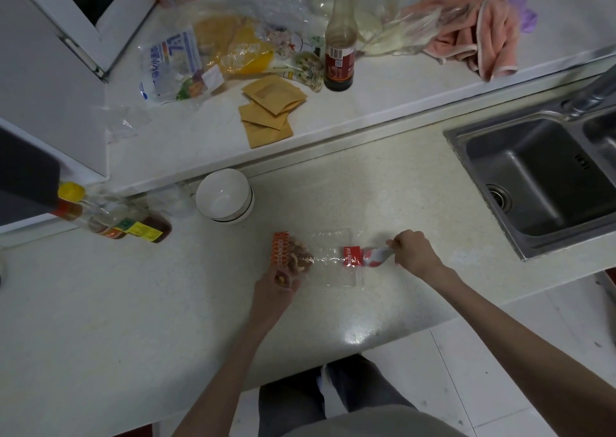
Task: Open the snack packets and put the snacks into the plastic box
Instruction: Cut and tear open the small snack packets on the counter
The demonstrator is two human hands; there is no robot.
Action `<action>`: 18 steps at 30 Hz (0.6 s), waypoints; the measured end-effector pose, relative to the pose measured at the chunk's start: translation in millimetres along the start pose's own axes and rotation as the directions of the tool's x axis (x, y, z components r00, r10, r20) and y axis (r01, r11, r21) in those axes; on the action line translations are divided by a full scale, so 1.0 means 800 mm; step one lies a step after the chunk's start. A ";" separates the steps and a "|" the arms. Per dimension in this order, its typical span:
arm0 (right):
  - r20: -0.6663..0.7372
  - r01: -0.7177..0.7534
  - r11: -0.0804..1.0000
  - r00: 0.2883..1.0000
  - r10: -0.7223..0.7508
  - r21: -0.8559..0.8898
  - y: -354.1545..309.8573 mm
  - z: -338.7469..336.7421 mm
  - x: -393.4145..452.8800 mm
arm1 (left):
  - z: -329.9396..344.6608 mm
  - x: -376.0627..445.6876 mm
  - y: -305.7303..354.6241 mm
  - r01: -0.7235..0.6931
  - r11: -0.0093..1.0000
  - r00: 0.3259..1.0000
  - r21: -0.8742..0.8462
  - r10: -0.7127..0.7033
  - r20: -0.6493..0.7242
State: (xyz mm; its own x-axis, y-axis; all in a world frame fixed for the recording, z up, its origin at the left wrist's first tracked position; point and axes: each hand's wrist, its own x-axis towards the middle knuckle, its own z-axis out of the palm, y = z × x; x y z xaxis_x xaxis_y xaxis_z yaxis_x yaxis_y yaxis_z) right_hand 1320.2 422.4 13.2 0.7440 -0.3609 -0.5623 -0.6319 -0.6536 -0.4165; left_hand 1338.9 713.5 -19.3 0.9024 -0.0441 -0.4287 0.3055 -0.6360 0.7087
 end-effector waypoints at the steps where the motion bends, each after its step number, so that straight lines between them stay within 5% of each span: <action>1: -0.009 0.019 1.000 1.000 -0.020 -0.020 -0.002 0.001 -0.001 | -0.004 0.002 -0.002 0.012 1.000 1.000 -0.007 -0.012 -0.006; 8: -0.007 0.094 0.988 0.995 -0.095 -0.120 -0.010 0.019 -0.005 | -0.024 0.023 -0.012 -0.006 1.000 0.999 -0.006 0.006 -0.041; 18: 0.053 0.230 0.961 0.969 -0.240 0.157 -0.040 0.061 -0.007 | -0.016 0.047 0.000 0.069 0.998 0.997 -0.014 -0.070 -0.039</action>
State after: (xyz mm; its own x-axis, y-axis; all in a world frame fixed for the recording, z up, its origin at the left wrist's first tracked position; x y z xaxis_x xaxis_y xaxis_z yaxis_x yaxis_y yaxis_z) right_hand 1325.9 478.1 -5.2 0.8616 -0.1577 -0.4825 -0.4702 -0.6062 -0.6415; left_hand 1377.1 721.6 -28.2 0.8902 0.0305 -0.4546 0.3715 -0.6263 0.6854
